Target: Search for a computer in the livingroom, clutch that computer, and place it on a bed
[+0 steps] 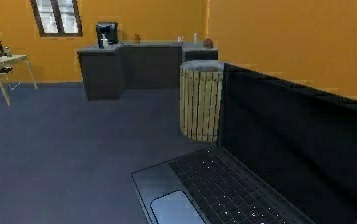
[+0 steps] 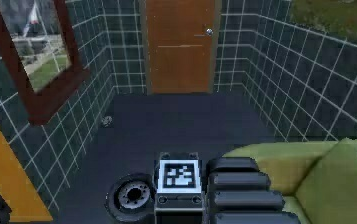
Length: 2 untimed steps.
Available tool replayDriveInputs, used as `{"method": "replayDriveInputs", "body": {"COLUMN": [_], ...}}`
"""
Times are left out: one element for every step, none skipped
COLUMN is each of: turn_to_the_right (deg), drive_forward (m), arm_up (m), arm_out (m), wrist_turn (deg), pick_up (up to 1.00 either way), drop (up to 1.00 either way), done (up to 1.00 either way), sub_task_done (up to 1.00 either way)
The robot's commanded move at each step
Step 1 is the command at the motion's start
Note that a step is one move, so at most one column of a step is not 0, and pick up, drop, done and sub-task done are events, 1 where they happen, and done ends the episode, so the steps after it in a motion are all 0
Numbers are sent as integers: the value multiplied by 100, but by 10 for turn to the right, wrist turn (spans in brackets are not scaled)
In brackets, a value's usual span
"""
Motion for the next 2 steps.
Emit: {"method": "replayDriveInputs", "body": {"turn_to_the_right": [0,-450], "drive_forward": [25,0], "arm_up": [0,0], "arm_out": [0,0], "wrist_turn": [0,0], "pick_up": [0,0], "drop": [0,0], "done": [0,0], "sub_task_done": [0,0]}}
